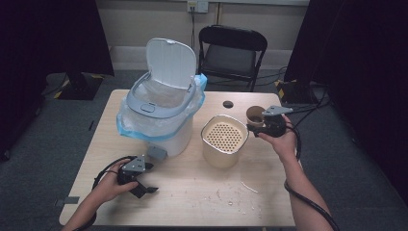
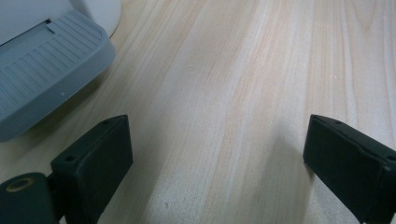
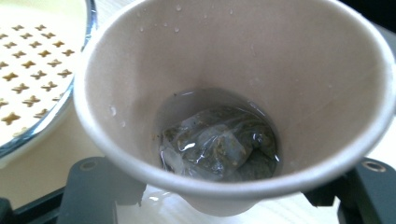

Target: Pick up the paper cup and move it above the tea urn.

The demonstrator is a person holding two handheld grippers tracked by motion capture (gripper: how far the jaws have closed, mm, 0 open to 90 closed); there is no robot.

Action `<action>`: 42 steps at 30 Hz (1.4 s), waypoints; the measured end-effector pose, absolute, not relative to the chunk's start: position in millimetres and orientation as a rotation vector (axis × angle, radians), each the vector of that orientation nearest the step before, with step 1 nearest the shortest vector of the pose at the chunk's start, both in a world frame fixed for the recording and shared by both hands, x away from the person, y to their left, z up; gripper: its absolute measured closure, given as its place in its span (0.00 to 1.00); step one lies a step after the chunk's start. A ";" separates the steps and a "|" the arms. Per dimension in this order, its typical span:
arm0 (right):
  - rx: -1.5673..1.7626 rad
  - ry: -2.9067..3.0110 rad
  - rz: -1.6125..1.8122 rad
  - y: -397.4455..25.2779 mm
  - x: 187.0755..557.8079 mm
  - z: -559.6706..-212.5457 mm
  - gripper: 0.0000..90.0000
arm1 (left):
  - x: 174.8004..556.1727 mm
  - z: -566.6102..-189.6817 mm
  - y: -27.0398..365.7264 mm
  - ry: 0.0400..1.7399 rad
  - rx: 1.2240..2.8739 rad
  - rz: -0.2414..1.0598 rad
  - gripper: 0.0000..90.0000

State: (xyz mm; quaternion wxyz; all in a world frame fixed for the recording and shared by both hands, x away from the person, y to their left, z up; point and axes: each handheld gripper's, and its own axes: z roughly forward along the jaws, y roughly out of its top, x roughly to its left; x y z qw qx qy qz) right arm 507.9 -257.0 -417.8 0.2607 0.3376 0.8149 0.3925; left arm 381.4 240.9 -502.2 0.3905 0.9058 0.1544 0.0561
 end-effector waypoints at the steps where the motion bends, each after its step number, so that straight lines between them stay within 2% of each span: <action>1: 0.911 2.203 1.060 -256.9 508.7 -417.1 0.35 | 381.4 -502.2 240.9 0.392 2.302 0.142 0.08; 42: 0.645 2.127 0.882 -240.9 509.7 -384.1 0.37 | 381.4 -502.2 240.9 0.392 2.302 0.142 0.08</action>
